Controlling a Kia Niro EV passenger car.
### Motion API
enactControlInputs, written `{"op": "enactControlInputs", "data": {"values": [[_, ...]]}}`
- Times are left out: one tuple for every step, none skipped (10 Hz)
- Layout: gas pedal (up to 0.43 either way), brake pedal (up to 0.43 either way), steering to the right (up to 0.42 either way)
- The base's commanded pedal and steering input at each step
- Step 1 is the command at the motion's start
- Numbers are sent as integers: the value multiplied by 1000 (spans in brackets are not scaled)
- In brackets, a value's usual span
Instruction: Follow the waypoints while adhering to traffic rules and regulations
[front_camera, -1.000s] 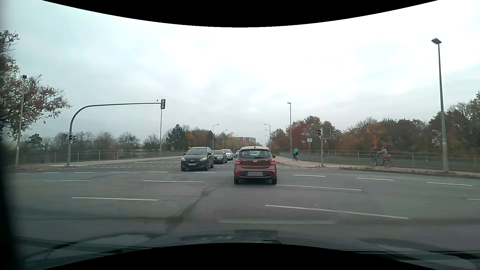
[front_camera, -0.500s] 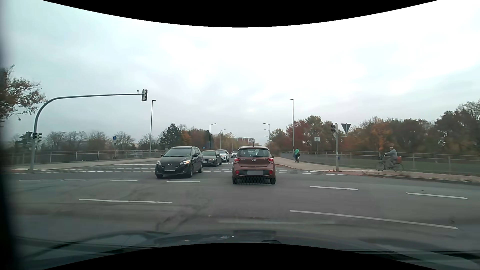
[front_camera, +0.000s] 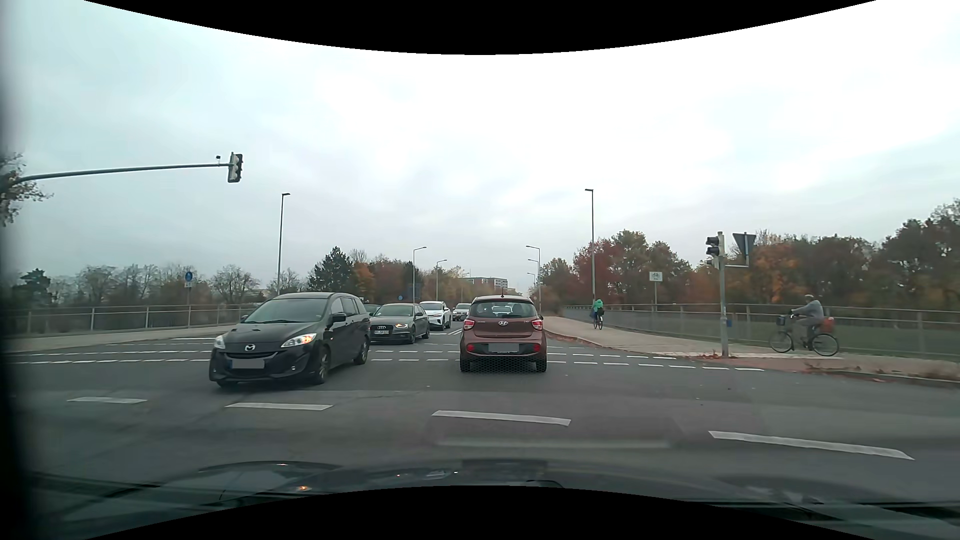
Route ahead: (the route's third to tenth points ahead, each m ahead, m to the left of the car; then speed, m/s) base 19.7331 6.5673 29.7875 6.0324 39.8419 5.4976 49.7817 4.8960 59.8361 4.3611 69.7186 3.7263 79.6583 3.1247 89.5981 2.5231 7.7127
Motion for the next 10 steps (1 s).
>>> {"op": "enactControlInputs", "data": {"values": [[138,0,-5],[138,0,-15],[130,0,-21],[130,0,-24],[130,0,-25],[130,0,-24],[130,0,-23],[130,0,-21],[130,0,-15],[130,0,-13]]}}
